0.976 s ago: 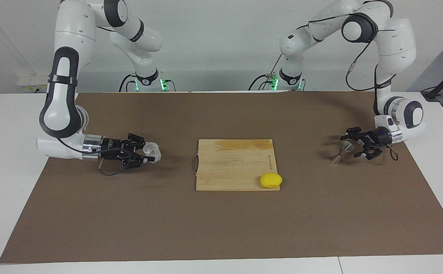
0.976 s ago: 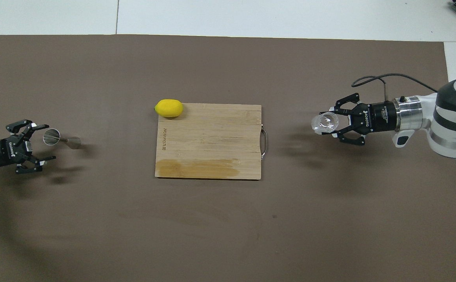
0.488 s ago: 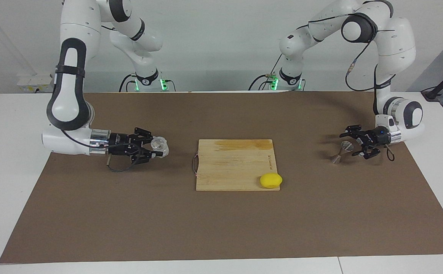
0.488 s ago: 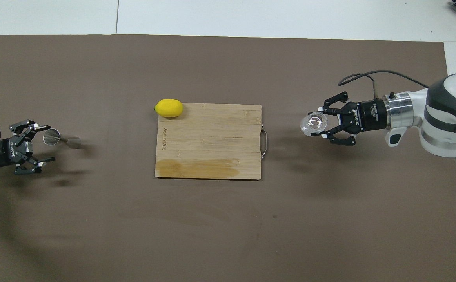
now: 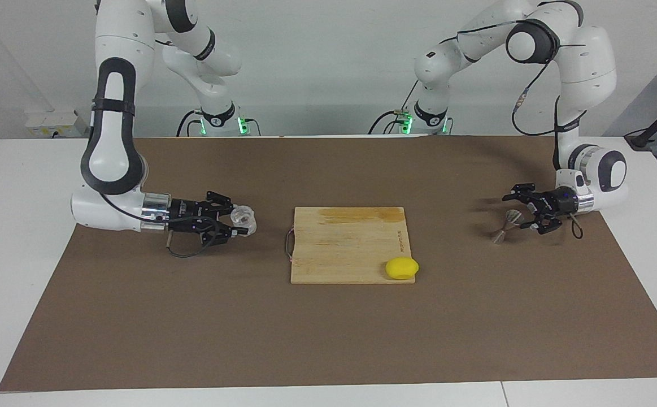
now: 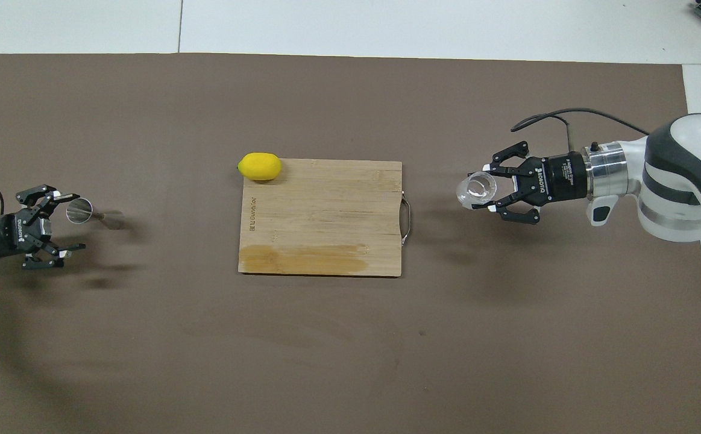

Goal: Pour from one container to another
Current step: 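Lift the glass cup with the right gripper while the left gripper grasps the metal cup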

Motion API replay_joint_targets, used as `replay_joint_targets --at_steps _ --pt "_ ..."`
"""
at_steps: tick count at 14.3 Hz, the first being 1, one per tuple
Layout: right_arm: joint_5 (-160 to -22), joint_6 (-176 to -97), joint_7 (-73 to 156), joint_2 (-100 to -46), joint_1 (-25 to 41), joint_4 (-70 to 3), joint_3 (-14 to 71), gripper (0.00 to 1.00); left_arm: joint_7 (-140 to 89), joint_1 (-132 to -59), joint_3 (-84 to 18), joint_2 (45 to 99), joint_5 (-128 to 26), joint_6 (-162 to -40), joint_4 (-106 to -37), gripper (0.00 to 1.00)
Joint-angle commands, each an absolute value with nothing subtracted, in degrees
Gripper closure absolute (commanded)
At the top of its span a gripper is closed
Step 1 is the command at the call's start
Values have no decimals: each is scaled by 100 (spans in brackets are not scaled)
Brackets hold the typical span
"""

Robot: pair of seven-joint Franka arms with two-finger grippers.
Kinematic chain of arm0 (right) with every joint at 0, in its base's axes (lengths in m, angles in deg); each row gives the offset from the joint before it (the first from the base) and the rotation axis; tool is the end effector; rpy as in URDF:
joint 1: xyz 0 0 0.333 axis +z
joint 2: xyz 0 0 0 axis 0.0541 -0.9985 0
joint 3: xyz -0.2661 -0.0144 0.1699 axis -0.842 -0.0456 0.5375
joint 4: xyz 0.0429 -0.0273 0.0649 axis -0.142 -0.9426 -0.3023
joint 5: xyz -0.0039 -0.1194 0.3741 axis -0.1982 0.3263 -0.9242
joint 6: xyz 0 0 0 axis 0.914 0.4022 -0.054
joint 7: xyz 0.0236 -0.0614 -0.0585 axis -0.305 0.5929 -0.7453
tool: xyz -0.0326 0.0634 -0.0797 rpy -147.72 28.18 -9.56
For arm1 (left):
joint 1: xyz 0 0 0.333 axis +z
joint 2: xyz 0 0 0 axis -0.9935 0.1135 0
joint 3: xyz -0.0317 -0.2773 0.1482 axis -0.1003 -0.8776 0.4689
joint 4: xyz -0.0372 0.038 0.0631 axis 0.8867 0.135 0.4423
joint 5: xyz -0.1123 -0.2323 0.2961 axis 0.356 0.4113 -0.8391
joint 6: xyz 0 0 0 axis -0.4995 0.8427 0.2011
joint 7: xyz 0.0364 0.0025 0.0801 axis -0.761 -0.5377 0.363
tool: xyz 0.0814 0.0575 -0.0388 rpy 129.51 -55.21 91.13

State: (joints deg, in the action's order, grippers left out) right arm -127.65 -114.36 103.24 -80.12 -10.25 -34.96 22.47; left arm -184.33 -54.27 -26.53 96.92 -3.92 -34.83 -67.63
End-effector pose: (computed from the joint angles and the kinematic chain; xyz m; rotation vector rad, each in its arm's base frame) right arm 0.6124 0.0295 0.3367 -1.5163 1.4500 1.0856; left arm 0.5371 0.1961 0.2342 1.2829 -1.1387 1.3157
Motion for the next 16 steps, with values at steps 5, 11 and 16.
replay_joint_targets --at_steps 5,11,16 --pt "-12773 -11537 10449 -7937 -960 -3529 2259 100 -18365 -5553 -2592 9676 -272 -3453 -6783 0" --pt "-12764 -11660 10502 -7937 -917 -3546 2268 100 -18365 -5544 -2592 9676 -237 -3567 -6774 13" --pt "-12764 -11660 10555 -7937 -855 -3555 2268 100 -18357 -5536 -2592 9676 -140 -3602 -6774 35"
